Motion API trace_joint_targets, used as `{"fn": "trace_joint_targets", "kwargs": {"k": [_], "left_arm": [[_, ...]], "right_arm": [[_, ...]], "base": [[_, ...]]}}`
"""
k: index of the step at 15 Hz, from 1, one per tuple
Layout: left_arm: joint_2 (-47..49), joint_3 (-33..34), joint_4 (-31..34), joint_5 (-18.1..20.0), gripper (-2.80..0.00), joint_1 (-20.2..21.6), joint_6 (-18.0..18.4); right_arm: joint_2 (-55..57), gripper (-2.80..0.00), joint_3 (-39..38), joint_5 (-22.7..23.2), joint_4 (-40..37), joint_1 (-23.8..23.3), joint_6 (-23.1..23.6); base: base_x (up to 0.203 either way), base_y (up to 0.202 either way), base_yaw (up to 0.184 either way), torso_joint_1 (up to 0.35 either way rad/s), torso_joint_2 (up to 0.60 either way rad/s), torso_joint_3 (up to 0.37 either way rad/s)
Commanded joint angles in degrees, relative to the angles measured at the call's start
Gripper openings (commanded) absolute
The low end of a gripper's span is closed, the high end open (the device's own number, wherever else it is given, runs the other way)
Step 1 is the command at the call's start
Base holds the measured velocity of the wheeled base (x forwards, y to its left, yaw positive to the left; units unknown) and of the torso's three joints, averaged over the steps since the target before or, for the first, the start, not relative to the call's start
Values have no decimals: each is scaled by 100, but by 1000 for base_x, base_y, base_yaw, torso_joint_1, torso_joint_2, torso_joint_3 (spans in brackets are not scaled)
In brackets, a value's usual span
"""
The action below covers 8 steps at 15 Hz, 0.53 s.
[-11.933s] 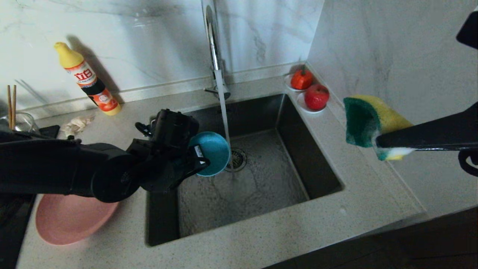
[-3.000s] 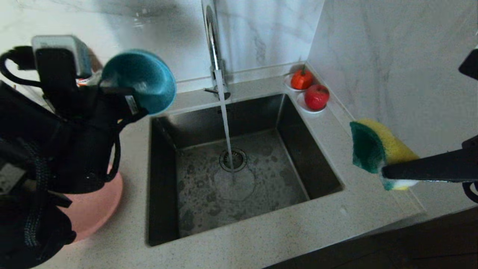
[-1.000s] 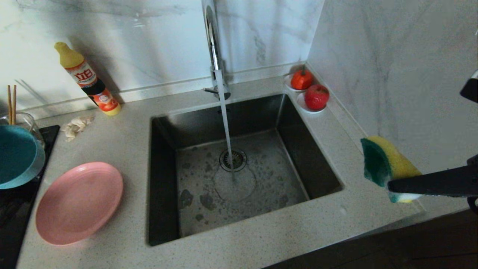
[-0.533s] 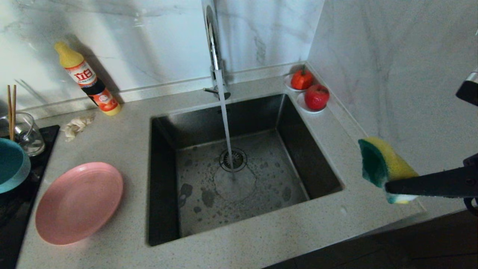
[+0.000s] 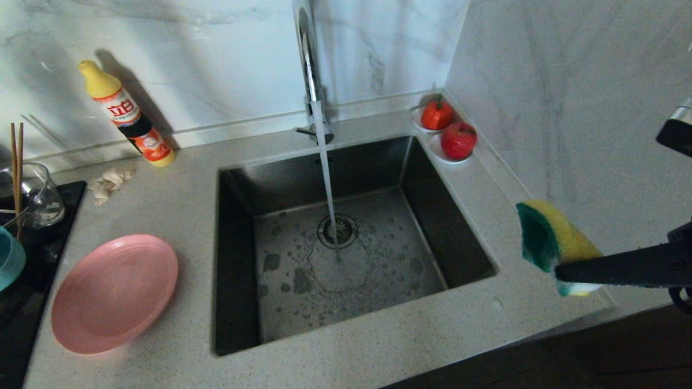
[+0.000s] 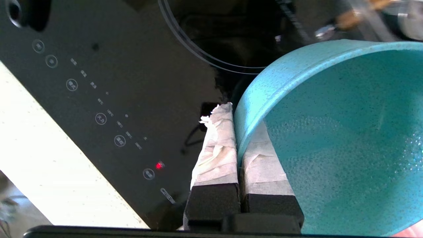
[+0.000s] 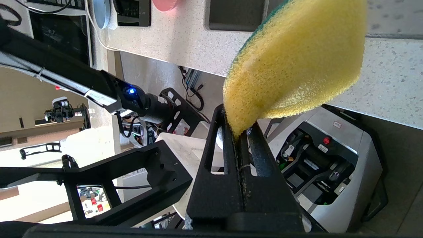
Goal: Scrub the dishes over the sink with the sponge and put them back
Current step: Place the bowl on the table
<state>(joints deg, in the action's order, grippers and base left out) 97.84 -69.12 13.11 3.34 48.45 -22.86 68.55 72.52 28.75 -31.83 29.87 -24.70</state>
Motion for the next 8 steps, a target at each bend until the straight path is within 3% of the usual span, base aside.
{"fn": "trace_joint_targets", "kwargs": {"k": [1, 8], "left_arm": [[283, 9, -8, 171, -280, 189, 0], [1112, -70, -10, 305, -280, 515, -8]], "right_arm": [[18, -280, -19, 17, -16, 2, -17], [-8, -280, -54, 17, -16, 2, -17]], "base": [[0, 0, 0, 0, 0, 0], [0, 0, 0, 0, 0, 0]]}}
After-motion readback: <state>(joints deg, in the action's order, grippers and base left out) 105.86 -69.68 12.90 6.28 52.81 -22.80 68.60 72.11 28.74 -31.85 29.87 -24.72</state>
